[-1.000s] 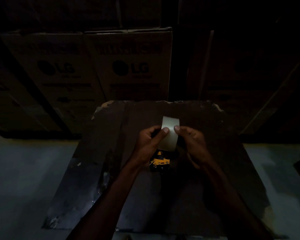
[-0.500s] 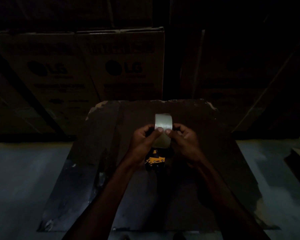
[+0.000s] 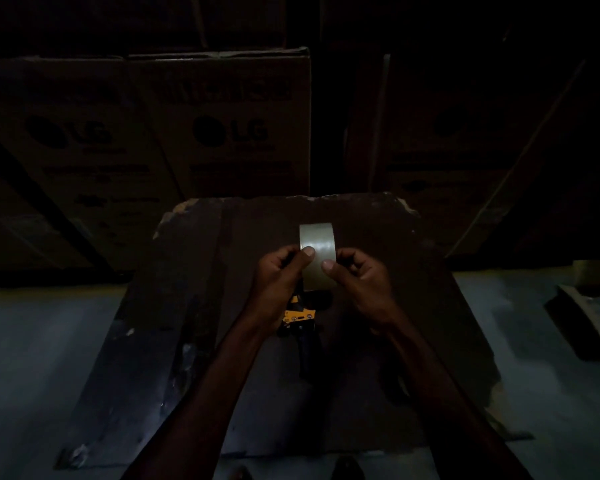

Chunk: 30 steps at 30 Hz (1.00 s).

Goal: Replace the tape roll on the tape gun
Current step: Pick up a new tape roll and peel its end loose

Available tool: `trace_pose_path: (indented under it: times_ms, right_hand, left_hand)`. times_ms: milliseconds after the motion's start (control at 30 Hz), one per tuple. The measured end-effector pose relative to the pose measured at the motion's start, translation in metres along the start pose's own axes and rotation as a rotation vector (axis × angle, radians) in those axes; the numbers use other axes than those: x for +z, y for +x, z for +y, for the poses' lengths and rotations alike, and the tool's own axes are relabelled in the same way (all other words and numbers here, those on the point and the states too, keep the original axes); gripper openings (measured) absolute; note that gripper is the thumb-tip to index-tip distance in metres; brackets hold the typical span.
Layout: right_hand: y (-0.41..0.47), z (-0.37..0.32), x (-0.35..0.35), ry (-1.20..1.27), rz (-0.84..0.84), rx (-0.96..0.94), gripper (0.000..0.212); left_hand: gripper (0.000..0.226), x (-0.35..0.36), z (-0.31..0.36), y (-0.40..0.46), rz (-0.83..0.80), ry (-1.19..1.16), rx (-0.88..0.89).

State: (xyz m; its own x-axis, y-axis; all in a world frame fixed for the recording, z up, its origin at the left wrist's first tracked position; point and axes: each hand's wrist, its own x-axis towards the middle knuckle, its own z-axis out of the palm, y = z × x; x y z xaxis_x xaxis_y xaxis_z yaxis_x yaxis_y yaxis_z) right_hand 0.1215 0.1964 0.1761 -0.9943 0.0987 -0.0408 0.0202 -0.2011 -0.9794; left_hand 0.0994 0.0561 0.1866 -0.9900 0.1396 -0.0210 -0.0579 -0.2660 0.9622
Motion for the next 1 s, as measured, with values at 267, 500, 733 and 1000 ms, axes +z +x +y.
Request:
trace_pose_path:
  times_ms: [267,500,733,1000]
  right_hand:
    - [0.005,-0.006,-0.004,0.006,0.020,-0.027,0.012]
    - [0.009,-0.008,0.000,0.039,-0.032,-0.031,0.014]
    - [0.010,-0.004,0.006,0.021,-0.008,0.016,0.017]
    - [0.011,-0.014,0.011,-0.020,0.034,0.066,0.002]
  left_hand:
    - [0.016,0.003,-0.005,-0.004,-0.042,-0.017,0.006]
    - [0.013,0.003,-0.001,-0.005,0.027,-0.031,-0.018]
    - [0.011,0.001,0.009,-0.004,0.026,-0.049,-0.002]
    - [0.010,-0.005,0.000,-0.002,-0.007,-0.001,0.014]
